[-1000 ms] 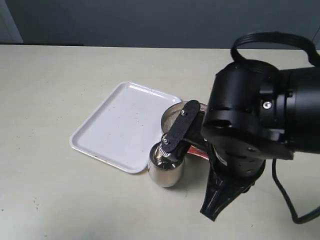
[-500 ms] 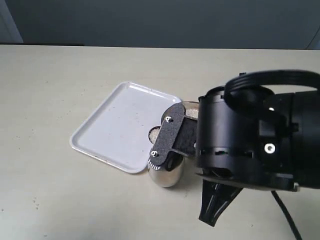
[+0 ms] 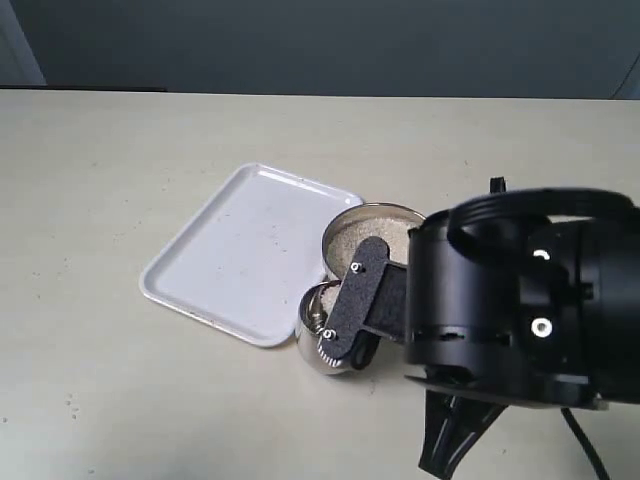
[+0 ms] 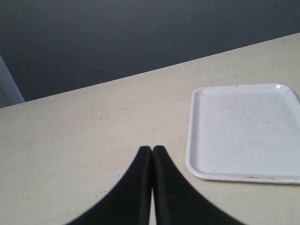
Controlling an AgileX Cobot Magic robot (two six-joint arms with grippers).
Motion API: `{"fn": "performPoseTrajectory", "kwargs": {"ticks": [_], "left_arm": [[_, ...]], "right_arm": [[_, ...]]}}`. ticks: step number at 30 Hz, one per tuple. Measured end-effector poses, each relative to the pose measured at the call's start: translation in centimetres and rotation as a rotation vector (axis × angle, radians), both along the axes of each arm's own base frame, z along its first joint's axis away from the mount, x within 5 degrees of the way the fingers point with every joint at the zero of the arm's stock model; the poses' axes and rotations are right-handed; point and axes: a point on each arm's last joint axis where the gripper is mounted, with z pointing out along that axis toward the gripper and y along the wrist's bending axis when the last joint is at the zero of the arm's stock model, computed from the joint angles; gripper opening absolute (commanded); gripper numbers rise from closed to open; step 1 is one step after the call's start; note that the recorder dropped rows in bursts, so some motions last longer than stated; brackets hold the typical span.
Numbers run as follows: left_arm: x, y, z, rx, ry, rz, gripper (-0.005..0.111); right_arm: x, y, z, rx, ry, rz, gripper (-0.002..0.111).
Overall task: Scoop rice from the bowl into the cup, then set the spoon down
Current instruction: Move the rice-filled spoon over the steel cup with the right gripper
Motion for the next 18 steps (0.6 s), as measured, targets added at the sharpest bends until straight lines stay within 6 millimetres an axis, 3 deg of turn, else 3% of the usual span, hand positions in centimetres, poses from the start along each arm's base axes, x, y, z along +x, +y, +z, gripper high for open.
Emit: {"fn": "performPoseTrajectory", "kwargs": {"ticks": [18], "left_arm": [[0.0,0.0,0.0,0.0,0.0,0.0,0.001]], "right_arm": [[0.85,-0.3,0.07,-0.032,-0.106,0.039,-0.001]]}}
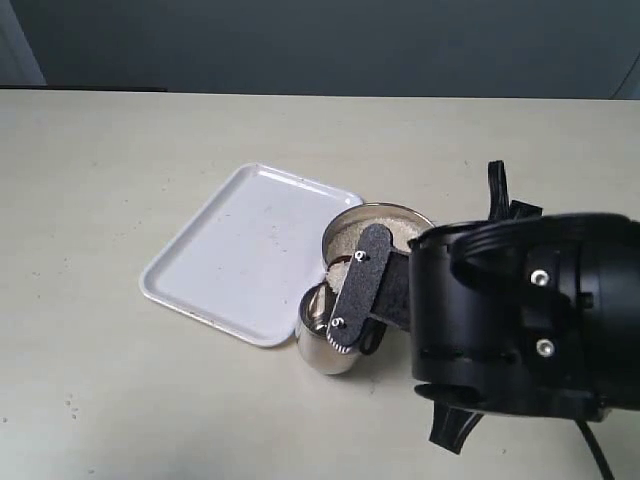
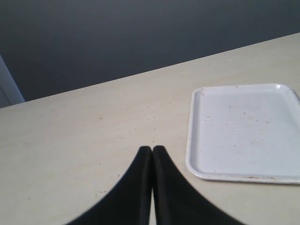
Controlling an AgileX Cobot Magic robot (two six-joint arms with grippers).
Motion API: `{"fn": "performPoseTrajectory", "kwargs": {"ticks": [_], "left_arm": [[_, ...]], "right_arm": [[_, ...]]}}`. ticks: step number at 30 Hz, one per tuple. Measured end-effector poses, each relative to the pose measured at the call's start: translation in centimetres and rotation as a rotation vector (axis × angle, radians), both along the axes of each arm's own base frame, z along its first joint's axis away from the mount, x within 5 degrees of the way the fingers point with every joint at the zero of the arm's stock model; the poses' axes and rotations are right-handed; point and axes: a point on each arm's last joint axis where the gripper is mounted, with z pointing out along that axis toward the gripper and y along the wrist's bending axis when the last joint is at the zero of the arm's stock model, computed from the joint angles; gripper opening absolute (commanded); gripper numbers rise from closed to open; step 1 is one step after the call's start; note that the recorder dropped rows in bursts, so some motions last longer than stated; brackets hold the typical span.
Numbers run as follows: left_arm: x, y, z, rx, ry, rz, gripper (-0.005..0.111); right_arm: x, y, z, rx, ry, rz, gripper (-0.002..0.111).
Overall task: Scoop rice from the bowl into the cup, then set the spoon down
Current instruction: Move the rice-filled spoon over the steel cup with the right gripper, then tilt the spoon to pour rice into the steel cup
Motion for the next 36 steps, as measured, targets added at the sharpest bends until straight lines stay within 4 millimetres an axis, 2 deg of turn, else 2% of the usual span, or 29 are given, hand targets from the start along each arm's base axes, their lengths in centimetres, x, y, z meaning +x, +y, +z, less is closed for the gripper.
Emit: {"fn": "performPoseTrajectory", "kwargs": {"ticks": [6,22,28,36], "left_arm": [[0.0,0.0,0.0,0.0,0.0,0.0,0.001],[0.0,0.0,0.0,0.0,0.0,0.0,0.001],[0.0,0.0,0.0,0.0,0.0,0.0,0.001],[0.0,0.0,0.0,0.0,0.0,0.0,0.001]], "right_arm": [[0.0,-0.7,-0.7,-0.038,-0.012,0.004,-0.001],[0.2,-0.7,-1.3,-0.014,-0.048,0.056,-0.001],[-0.7,0.0,-1.1,-0.009,-0.073,0.129,-0.001],[-1.0,-0.2,-1.3,-0.022,-0.098,0.118,-0.001]]}}
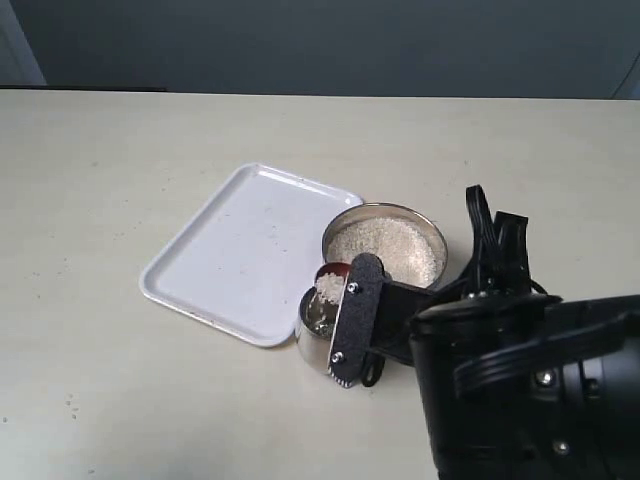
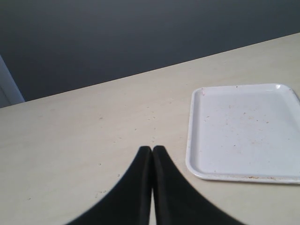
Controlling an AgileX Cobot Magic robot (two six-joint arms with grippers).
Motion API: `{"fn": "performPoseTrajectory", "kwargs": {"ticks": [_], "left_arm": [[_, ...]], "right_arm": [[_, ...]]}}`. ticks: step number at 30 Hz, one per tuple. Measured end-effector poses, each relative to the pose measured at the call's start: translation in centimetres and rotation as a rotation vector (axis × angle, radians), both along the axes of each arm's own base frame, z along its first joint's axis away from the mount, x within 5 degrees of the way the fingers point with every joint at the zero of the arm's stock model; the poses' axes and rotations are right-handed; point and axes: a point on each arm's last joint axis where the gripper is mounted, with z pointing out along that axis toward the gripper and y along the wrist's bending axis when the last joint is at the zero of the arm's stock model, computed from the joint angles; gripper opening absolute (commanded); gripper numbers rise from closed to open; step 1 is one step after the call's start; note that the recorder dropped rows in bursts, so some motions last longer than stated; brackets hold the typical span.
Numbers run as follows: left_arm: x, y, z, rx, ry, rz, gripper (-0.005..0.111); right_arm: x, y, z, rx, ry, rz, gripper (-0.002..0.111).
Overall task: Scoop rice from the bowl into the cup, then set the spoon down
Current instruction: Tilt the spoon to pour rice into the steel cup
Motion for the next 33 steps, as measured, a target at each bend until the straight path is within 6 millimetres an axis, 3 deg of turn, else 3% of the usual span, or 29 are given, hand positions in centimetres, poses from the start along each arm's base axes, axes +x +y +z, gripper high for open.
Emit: {"fn": "performPoseTrajectory", "kwargs": {"ticks": [13,33], "left_arm": [[0.0,0.0,0.0,0.0,0.0,0.0,0.001],[0.0,0.0,0.0,0.0,0.0,0.0,0.001]], "right_arm": [[-0.2,-1.3,-1.4,-0.027,-0.037,-0.012,-0.001],[-0.2,-1.0,-1.2,-0.009,-0.078,0.02,-0.001]]}}
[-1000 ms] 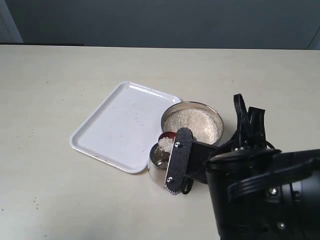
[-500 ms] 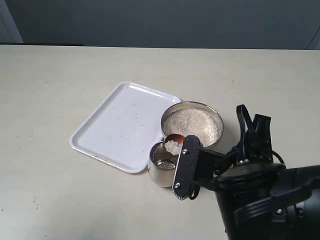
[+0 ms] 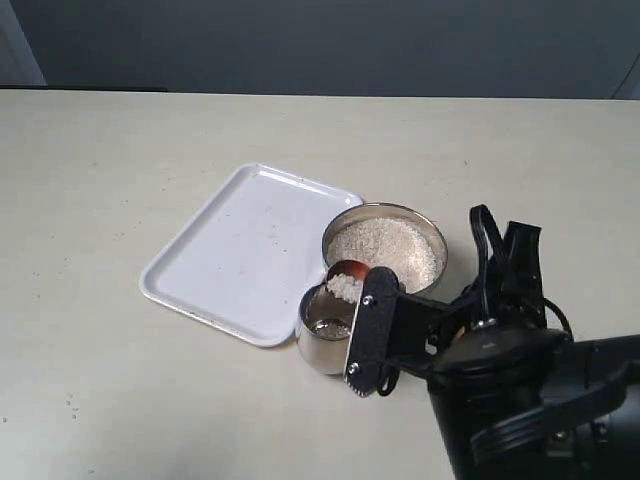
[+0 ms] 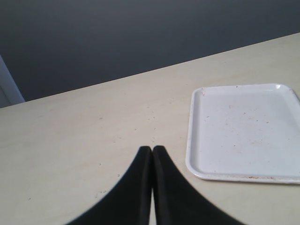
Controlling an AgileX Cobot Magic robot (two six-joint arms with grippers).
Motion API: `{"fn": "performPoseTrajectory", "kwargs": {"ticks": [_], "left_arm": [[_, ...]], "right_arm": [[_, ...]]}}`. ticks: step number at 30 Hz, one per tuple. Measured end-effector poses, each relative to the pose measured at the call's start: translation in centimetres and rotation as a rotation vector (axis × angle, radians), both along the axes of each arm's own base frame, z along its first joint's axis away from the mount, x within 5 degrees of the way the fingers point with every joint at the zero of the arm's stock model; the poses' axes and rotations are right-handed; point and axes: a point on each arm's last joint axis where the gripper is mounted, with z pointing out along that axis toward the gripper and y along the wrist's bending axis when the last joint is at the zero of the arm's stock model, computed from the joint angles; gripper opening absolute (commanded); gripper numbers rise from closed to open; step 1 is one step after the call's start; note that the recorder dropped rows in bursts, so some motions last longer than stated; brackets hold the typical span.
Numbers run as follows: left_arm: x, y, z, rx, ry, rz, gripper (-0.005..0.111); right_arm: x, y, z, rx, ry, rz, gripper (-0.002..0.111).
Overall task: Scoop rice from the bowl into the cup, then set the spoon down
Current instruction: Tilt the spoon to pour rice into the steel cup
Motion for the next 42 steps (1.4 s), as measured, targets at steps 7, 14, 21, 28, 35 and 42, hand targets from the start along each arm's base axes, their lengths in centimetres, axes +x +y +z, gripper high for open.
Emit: {"fn": "performPoseTrajectory", "kwargs": {"ticks": [7,14,21,28,35,42], "left_arm": [[0.0,0.0,0.0,0.0,0.0,0.0,0.001],[0.0,0.0,0.0,0.0,0.0,0.0,0.001],[0.0,0.0,0.0,0.0,0.0,0.0,0.001],[0.0,0.0,0.0,0.0,0.0,0.0,0.001],[0.0,0.0,0.0,0.0,0.0,0.0,0.001],[0.0,0.0,0.0,0.0,0.0,0.0,0.001]], "right_arm": [[-2.0,0.6,0.2,-0.027,-0.019,0.086,-0.001],[-2.2,0.5,0.3,-0.04,-0.031,0.08,-0.001],[-2.2,0.5,0.3,-0.042,-0.032,0.079,-0.001],[-2.2,0.9,-0.5,-0.053,-0.02,0.092,-0.001],[-2.1,1.1,-0.9,-0.02,-0.037,0.05,-0.001],[-2.1,1.1,-0.9,0.0,-0.046,0.033,-0.001]]}}
